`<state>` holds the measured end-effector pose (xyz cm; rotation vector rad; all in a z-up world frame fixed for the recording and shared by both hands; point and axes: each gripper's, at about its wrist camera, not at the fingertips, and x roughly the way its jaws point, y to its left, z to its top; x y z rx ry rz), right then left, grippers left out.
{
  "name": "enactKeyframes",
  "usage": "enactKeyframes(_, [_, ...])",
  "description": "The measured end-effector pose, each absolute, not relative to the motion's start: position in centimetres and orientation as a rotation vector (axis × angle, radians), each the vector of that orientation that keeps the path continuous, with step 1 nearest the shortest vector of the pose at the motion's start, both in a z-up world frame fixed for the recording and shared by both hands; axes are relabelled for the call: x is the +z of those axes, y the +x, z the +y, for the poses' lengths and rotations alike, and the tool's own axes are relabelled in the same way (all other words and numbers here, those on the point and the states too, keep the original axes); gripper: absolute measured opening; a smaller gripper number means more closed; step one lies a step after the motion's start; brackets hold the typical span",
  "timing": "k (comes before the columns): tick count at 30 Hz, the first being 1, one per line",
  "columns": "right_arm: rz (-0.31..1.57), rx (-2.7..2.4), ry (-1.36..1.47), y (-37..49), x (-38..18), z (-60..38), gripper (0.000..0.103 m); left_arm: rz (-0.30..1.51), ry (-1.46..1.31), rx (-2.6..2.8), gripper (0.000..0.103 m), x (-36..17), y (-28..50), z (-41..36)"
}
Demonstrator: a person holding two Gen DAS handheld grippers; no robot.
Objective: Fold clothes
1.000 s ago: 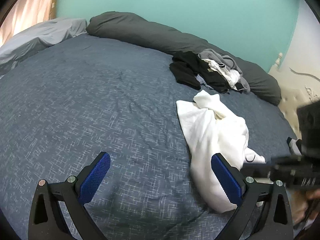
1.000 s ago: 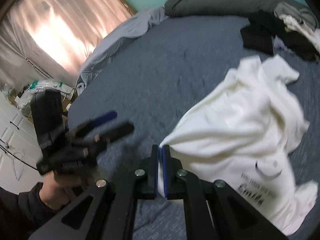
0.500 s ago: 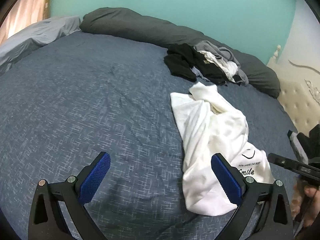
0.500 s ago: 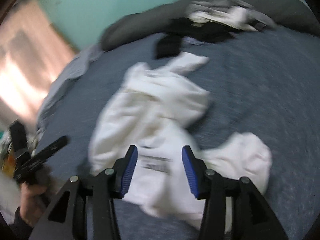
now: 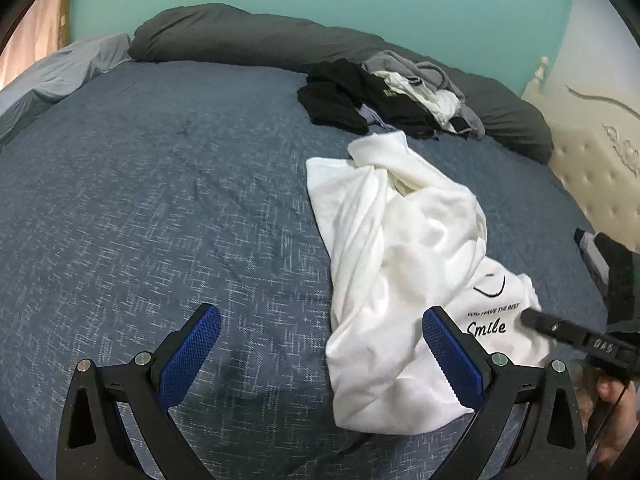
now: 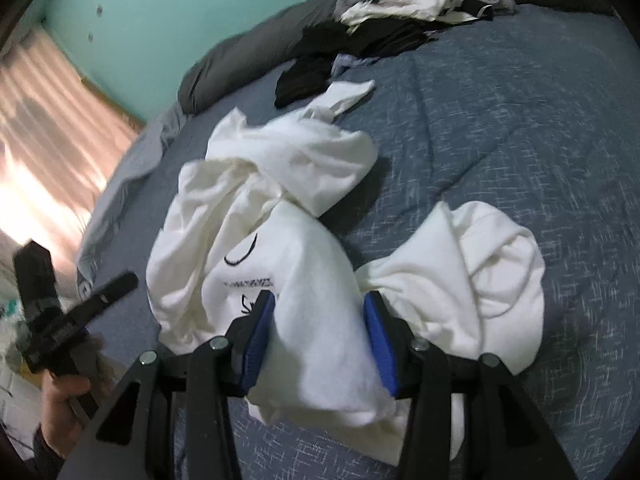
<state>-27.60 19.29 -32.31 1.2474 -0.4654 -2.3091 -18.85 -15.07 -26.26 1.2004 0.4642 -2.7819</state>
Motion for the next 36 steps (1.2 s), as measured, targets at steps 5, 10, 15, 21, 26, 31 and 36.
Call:
enactKeyframes(5, [-0.514, -2.317, 1.229, -26.9, -33.2, 20.2, 0.01, 0.452, 1.228, -2.806, 0.103, -26.5, -19.2, -14.2])
enactKeyframes(10, [-0.494, -2.313, 1.146, -25.5, -33.1, 19.6, 0.006, 0.408, 1.242, -2.833, 0.103, -26.5, -19.4, -13.3])
enactKeyframes(15, [-0.629, -2.242, 1.088, -25.0, -34.0, 20.3, 0.01, 0.366, 1.275, -2.839, 0.103, -27.0, -19.8, -12.5])
enactKeyframes(21, [-0.705, -2.192, 1.081, -24.8, -34.9, 20.8, 0.01, 0.333, 1.289, -2.844, 0.103, -27.3, -20.7, -11.8])
enactKeyframes(26, [-0.66, -2.228, 1.052, -24.9, -34.0, 20.8, 0.014, 0.314, 1.291, -2.848, 0.103, -27.3, -21.7, -11.3])
enactKeyframes(31, [-0.645, -2.231, 1.059, -25.1, -34.0, 20.7, 0.014, 0.294, 1.293, -2.852, 0.103, -27.3, -22.7, -10.7])
enactKeyframes(36, [-0.668, -2.223, 1.07, -25.6, -34.5, 21.2, 0.016, 0.307, 1.311, -2.85, 0.102, -27.8, -23.3, -10.5])
